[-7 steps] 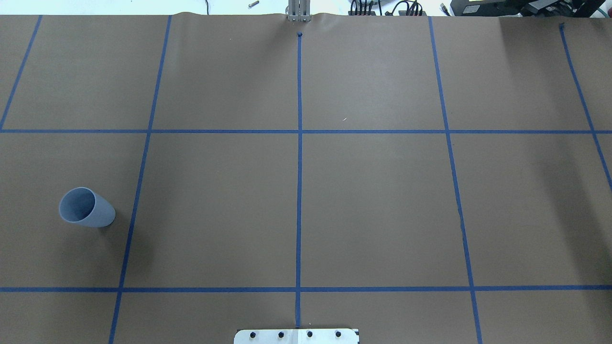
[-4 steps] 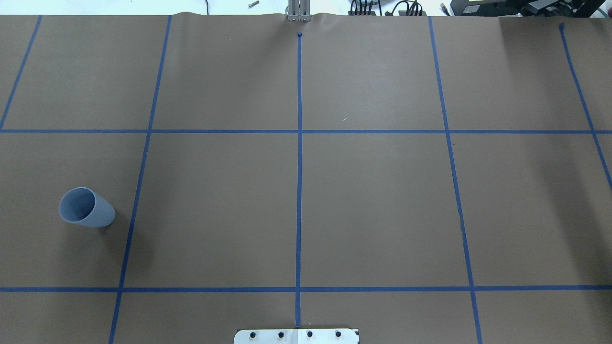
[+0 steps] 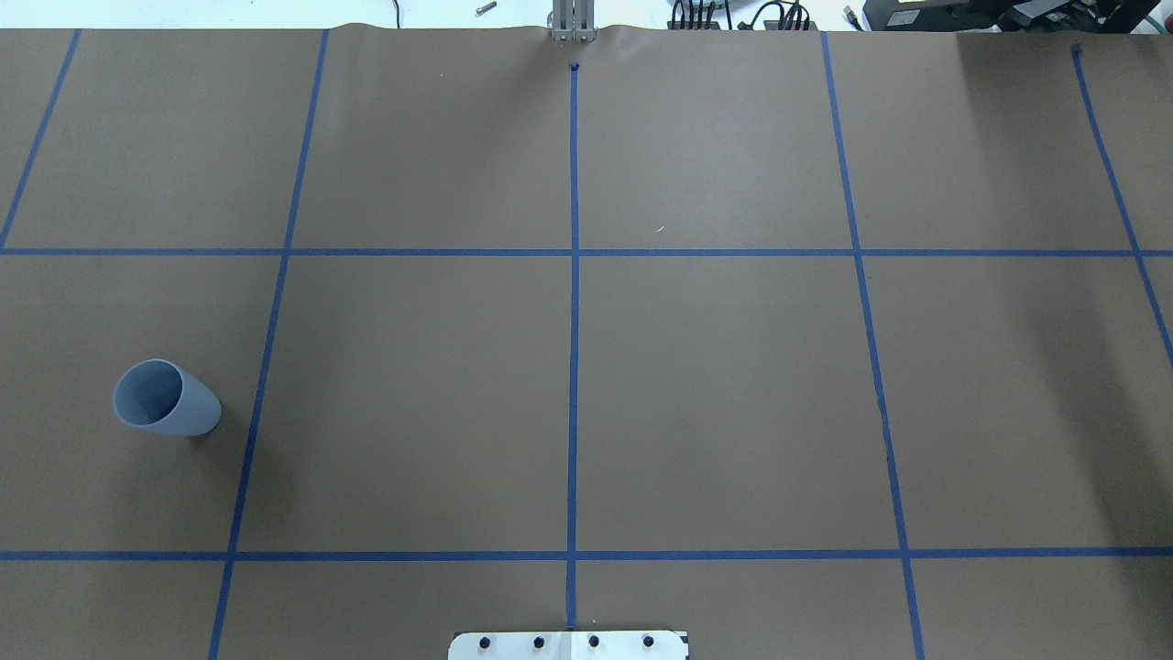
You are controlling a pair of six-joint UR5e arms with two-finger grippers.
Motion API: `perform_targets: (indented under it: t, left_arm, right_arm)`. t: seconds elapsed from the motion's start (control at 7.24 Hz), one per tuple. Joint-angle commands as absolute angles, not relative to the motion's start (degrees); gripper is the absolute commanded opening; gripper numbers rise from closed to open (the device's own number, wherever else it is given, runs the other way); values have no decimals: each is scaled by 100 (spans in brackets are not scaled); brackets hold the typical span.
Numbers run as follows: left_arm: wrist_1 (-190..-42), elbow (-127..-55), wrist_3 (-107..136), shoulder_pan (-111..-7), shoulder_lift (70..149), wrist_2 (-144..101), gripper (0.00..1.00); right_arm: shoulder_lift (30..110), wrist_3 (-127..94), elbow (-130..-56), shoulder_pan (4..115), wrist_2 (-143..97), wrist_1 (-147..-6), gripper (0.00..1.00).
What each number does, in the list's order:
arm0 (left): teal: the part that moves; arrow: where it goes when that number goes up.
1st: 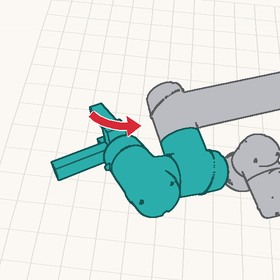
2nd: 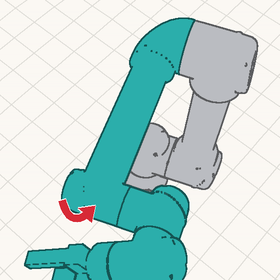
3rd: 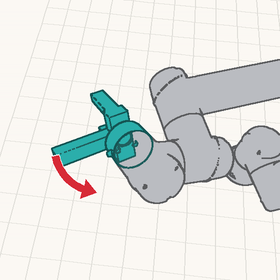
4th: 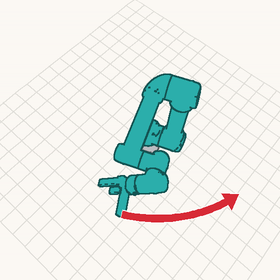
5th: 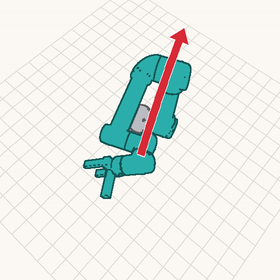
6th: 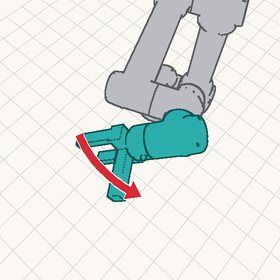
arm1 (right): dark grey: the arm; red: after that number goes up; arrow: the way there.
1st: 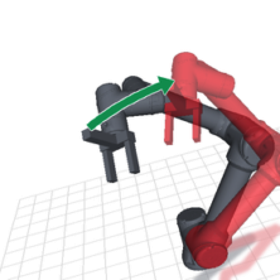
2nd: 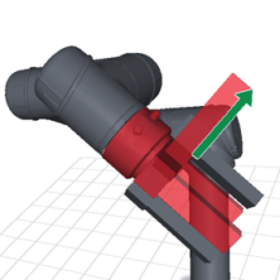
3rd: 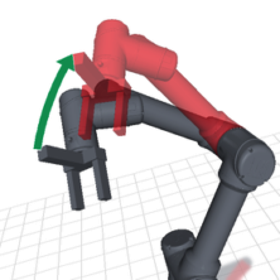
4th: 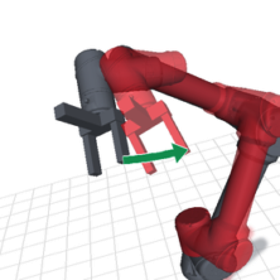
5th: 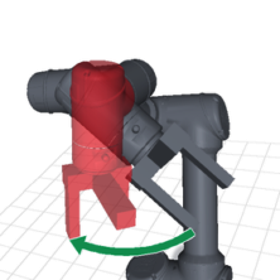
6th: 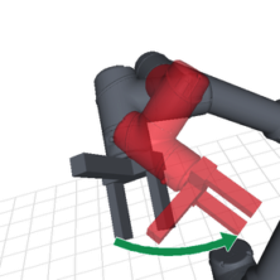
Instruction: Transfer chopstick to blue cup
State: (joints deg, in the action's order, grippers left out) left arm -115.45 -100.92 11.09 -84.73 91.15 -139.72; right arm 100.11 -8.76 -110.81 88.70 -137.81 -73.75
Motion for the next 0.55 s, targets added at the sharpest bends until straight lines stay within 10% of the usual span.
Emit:
perform_targets:
  t: [0.0,0.41]
  left_arm:
    - [-12440,-10239,3068,-7511,8984,-13836,99]
    - [-12524,-10528,4217,-6138,8913,-13193,99]
  right_arm:
    - [9976,-2156,-11319,8195,-13074,-7365,100]
    - [9976,-2514,-11356,7937,-12867,-7356,100]
